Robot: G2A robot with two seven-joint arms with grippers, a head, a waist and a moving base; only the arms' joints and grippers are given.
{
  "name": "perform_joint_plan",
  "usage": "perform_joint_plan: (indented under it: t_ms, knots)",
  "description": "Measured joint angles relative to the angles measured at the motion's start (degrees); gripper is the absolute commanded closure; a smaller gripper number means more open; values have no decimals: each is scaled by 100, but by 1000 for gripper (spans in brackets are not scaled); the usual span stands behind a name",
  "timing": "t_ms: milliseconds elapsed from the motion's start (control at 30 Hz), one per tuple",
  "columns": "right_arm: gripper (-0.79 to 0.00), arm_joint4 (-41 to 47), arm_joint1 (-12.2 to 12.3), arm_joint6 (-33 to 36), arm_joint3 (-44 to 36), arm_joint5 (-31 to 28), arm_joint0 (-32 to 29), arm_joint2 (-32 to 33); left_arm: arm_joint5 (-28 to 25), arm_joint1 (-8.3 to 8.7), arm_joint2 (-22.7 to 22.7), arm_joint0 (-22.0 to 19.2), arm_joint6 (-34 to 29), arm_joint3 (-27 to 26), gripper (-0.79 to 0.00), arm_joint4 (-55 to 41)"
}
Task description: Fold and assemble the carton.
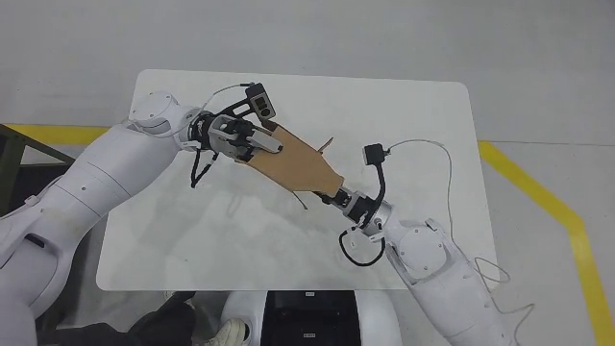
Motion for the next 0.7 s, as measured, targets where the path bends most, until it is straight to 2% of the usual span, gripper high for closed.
perform_joint_plan:
  t_ms: [700]
  knots:
    - [-785,950,114,395,96,-711,-297,508,0,0,0,0,0,0,0,0]
